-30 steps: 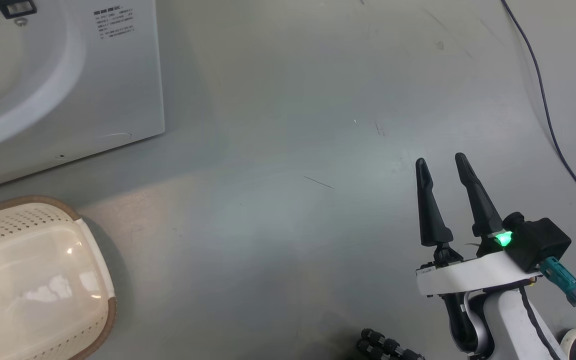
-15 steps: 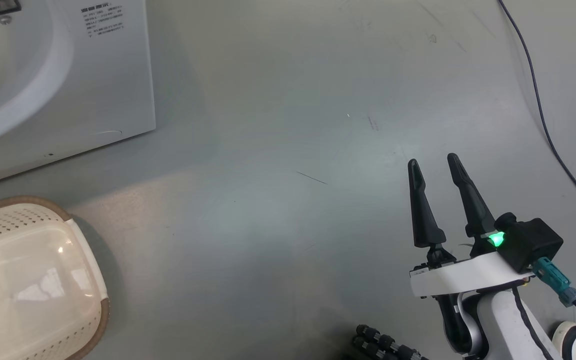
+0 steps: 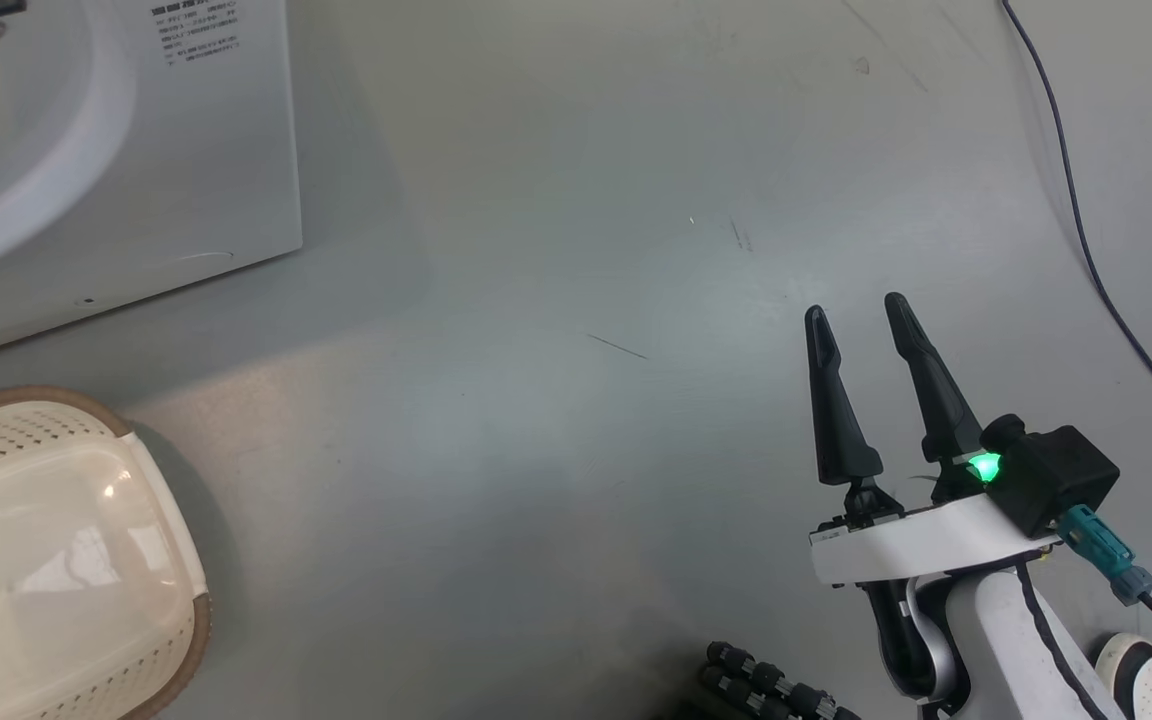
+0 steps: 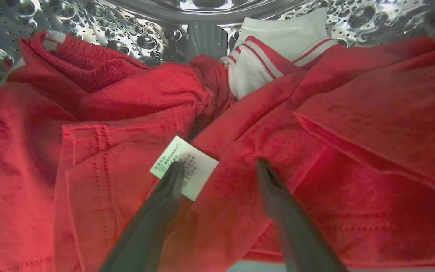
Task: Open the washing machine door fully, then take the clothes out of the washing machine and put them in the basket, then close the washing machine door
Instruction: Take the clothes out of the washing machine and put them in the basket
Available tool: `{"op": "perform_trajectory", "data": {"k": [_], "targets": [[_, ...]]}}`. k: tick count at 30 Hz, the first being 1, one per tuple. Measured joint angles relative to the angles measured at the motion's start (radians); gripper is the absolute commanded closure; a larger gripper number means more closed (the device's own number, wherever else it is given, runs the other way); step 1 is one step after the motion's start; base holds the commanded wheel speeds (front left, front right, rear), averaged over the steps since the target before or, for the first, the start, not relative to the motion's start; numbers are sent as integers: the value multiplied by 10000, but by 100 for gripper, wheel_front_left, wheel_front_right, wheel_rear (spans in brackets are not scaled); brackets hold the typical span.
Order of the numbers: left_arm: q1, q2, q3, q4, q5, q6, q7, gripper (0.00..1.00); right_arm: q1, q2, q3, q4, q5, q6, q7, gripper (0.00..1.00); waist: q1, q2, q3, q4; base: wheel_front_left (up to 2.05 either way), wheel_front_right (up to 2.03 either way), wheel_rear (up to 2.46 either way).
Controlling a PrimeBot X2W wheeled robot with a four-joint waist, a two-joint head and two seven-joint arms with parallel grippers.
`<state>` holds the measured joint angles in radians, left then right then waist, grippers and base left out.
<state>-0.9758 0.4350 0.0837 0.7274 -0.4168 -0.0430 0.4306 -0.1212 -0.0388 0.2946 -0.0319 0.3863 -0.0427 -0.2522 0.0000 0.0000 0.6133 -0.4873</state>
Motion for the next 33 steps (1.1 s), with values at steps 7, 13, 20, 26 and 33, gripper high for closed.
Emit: {"op": "perform_trajectory", "data": {"k": [7, 13, 20, 26, 33], "targets": [[-274, -44, -96, 293, -88, -169, 79, 100, -37, 0, -4, -2, 0, -75, 0, 0, 0, 0, 33, 24, 0, 0, 0], [-332, -48, -190, 468, -84, -253, -142, 100, -164, 0, -21, 0, 0, -127, 0, 0, 0, 0, 17, 100, 0, 0, 0], [-329, -265, -324, 736, -40, -393, -794, 100, -167, 0, -86, 69, -4, -144, 0, 0, 0, 0, -175, 235, 0, 0, 0], [-279, -604, -468, 897, -40, -518, -1354, 100, -171, -4, -253, 104, -21, -215, 0, 0, 0, 0, -460, 436, 0, 0, 0], [50, -922, -579, 1110, -71, -681, -1996, 100, -174, -6, -359, 247, -105, -215, 0, 0, 0, 0, -895, 777, 0, 0, 0]]}}
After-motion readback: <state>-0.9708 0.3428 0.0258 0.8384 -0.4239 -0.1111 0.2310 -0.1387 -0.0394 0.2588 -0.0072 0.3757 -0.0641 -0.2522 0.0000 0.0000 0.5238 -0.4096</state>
